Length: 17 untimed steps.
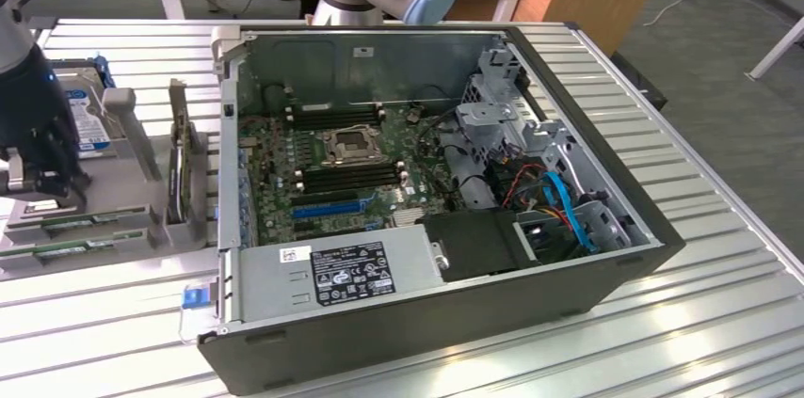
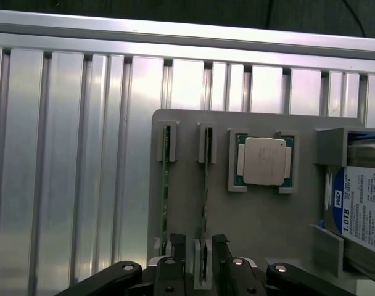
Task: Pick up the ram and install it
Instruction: 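Pick up the ram and move it above insertion slot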
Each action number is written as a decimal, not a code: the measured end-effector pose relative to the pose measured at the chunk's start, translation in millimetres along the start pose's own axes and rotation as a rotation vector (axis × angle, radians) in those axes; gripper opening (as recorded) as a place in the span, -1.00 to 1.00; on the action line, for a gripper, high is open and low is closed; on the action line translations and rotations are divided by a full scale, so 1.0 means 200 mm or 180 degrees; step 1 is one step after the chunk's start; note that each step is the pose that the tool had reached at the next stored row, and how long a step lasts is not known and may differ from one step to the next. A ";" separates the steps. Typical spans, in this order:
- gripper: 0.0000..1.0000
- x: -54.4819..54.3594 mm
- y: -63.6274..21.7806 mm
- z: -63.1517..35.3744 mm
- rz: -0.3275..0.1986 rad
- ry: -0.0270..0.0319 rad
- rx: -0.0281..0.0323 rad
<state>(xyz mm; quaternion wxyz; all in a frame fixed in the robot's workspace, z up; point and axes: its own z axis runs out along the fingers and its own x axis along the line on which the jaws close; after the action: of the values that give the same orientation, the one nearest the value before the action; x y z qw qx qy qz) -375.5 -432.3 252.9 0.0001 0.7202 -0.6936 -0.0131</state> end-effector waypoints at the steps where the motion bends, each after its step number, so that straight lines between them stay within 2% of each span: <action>1: -0.38 0.01 0.001 0.000 0.0000 0.0000 0.0000; 11: -0.38 0.06 0.008 -0.001 0.0000 0.0000 0.0000; 17: -0.38 0.07 0.009 -0.001 0.0000 0.0000 0.0000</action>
<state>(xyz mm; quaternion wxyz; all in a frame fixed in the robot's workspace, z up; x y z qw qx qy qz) -376.8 -445.4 252.9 0.0002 0.7202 -0.6936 -0.0131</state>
